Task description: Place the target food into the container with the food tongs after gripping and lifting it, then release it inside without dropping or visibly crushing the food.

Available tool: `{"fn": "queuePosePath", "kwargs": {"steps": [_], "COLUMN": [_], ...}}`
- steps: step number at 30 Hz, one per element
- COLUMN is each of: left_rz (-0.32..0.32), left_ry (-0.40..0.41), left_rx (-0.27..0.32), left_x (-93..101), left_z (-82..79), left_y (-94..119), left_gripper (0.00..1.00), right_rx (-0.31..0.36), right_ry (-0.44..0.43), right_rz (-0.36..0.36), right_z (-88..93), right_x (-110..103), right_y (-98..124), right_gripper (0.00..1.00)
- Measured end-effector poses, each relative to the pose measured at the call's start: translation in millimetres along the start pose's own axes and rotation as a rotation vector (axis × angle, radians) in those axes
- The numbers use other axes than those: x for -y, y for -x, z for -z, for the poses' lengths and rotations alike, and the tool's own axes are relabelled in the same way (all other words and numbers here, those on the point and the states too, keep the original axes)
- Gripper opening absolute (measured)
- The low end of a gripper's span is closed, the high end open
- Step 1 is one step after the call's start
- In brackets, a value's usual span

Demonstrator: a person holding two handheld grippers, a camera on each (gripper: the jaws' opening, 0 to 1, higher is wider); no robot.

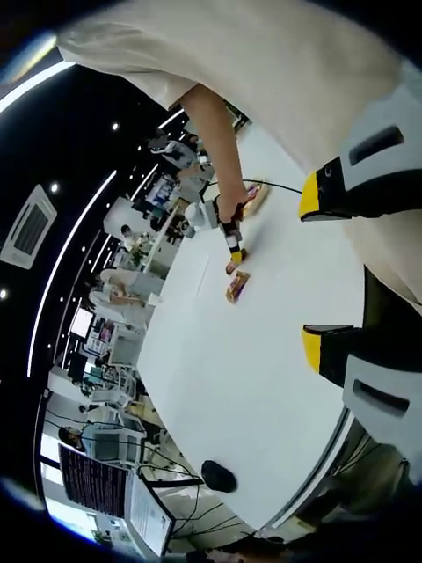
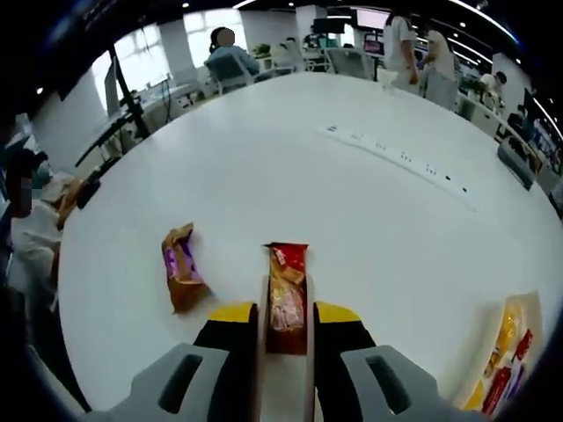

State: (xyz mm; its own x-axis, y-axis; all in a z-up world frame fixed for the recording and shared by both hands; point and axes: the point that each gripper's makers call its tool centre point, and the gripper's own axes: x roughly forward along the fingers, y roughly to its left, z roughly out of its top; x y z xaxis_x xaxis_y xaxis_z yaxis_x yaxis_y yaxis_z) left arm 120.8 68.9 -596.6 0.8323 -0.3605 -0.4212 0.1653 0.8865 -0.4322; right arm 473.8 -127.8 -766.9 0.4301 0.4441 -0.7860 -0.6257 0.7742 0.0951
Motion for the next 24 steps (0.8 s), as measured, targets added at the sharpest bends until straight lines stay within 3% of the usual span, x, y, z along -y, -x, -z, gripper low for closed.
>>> {"fn": "queuePosePath", "kwargs": {"steps": [6,12,24], "left_rz": [-0.001,-0.006,-0.002], "left_ry": [0.003,0.008,0.008], "left_rx": [0.004,0.010,0.018], "left_x": [-0.4,-1.8,-4.2], "left_z": [0.6,1.7,-0.3], "left_y": [1.1,4.8,6.1], "left_gripper": [0.47,0.47,0.47], "right_rx": [-0.006,-0.004,0.008], "right_ry": [0.023,-0.038,-0.035], "right_rz": [0.003,0.000,0.001], "right_z": [-2.0,-2.3,-4.9], "right_x": [-5.6,-6.7,-7.1], "right_y": [1.9,1.3,11.9], "right_gripper": [0.23,0.23,0.22]}}
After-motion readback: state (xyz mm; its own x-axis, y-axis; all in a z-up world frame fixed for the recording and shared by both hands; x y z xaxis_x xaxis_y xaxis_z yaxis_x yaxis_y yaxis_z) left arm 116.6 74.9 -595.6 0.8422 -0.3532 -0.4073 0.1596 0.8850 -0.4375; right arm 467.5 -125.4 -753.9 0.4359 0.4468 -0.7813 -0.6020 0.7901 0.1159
